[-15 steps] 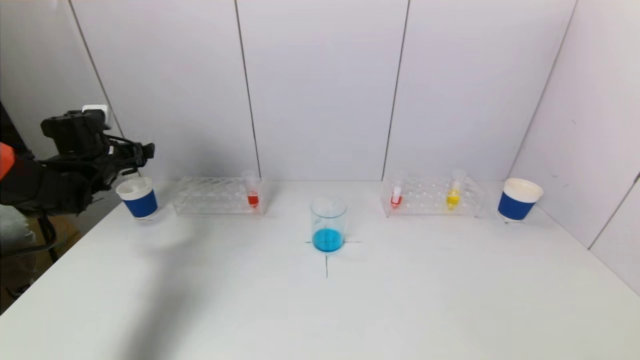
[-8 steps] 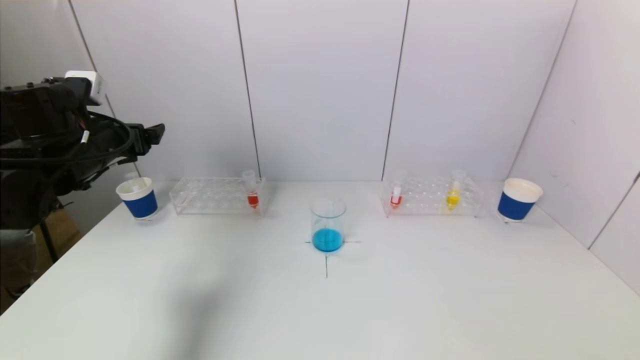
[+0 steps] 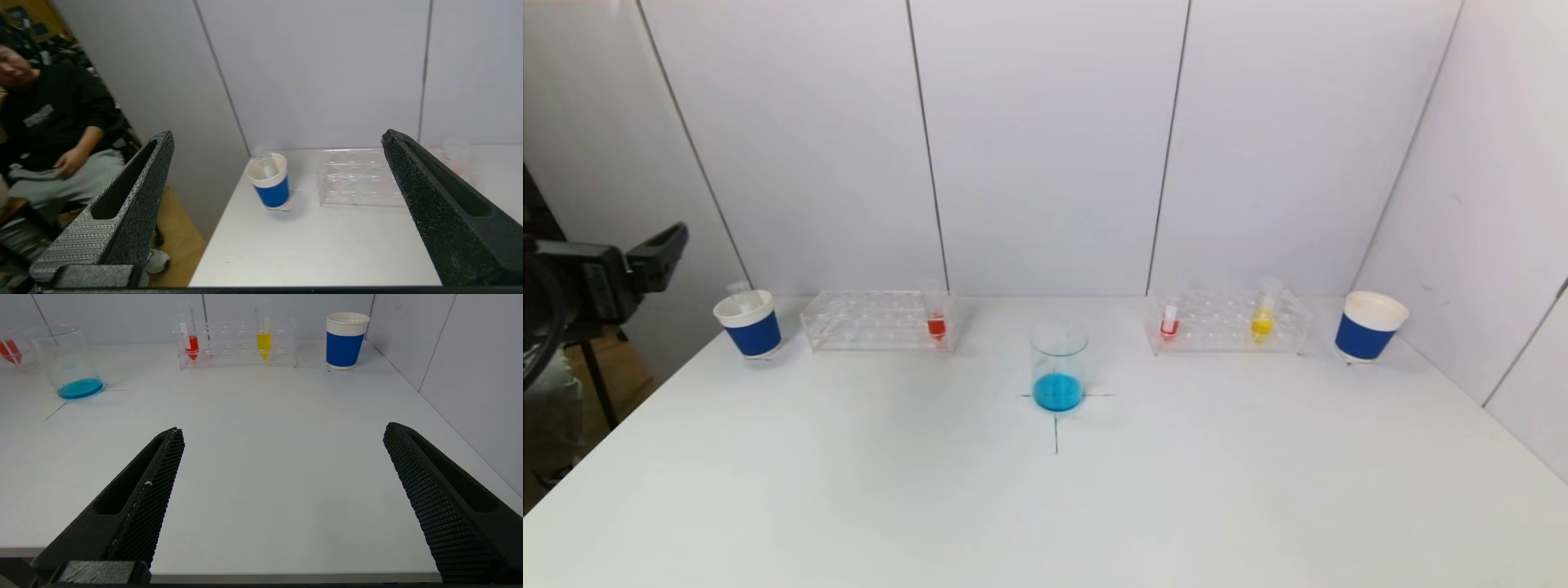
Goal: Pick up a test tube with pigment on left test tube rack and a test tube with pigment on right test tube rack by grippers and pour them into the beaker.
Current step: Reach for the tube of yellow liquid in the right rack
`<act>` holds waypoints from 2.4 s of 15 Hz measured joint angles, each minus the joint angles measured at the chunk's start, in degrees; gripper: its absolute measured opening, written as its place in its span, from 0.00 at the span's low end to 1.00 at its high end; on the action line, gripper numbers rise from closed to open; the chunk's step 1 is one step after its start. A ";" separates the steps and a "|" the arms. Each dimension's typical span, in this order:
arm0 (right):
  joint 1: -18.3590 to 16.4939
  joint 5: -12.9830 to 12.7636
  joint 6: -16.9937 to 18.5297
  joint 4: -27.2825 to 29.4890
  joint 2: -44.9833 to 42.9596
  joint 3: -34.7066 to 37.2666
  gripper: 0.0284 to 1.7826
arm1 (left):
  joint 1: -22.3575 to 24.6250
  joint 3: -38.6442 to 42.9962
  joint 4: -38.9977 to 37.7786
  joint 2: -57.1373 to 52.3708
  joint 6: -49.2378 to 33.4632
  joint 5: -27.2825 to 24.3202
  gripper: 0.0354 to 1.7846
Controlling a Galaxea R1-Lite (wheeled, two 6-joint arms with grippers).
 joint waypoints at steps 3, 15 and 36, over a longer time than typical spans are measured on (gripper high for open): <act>0.01 0.00 0.00 0.00 0.00 0.00 0.99 | -0.17 3.00 2.65 -10.20 3.83 7.25 0.99; 0.01 0.02 0.00 0.00 0.00 0.00 0.99 | 4.60 22.27 16.24 -38.51 -2.35 6.42 0.99; 0.01 0.00 -0.02 0.00 0.00 0.00 0.99 | 4.66 32.83 39.88 -63.06 -10.79 -22.78 0.99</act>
